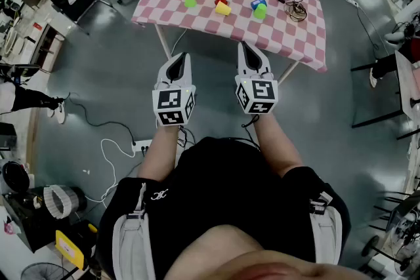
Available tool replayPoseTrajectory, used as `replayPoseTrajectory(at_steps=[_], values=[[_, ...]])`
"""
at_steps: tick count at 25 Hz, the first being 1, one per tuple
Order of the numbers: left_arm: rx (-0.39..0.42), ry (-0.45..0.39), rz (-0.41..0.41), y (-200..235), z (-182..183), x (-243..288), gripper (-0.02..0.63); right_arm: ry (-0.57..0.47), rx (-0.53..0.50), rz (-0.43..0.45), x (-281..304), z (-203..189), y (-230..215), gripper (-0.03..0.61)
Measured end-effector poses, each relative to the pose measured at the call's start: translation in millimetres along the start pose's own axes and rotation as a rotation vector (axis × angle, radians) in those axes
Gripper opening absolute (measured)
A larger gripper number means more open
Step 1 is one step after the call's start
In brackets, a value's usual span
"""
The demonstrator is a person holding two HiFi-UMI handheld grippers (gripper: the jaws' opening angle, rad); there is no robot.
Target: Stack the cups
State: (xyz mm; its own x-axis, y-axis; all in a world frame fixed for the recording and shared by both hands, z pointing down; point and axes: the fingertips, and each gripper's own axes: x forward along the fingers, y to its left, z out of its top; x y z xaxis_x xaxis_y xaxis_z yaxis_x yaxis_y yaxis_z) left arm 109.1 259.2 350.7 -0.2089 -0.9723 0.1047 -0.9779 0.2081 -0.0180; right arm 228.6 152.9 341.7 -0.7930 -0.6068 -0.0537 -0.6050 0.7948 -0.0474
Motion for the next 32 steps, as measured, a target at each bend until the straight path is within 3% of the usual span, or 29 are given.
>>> replayPoseTrajectory(at_steps=[18, 32], values=[[0.012, 0.005, -0.050, 17.3, -11.6, -11.4, 0.015, -0.010, -0.008, -0.041, -9.8, -11.4, 26.8, 0.000], [0.033, 0.015, -0.047, 48.6, -14.9, 37.7, 0.015, -0.002, 0.001, -0.031, 52.9, -26.8, 22.3, 0.000]])
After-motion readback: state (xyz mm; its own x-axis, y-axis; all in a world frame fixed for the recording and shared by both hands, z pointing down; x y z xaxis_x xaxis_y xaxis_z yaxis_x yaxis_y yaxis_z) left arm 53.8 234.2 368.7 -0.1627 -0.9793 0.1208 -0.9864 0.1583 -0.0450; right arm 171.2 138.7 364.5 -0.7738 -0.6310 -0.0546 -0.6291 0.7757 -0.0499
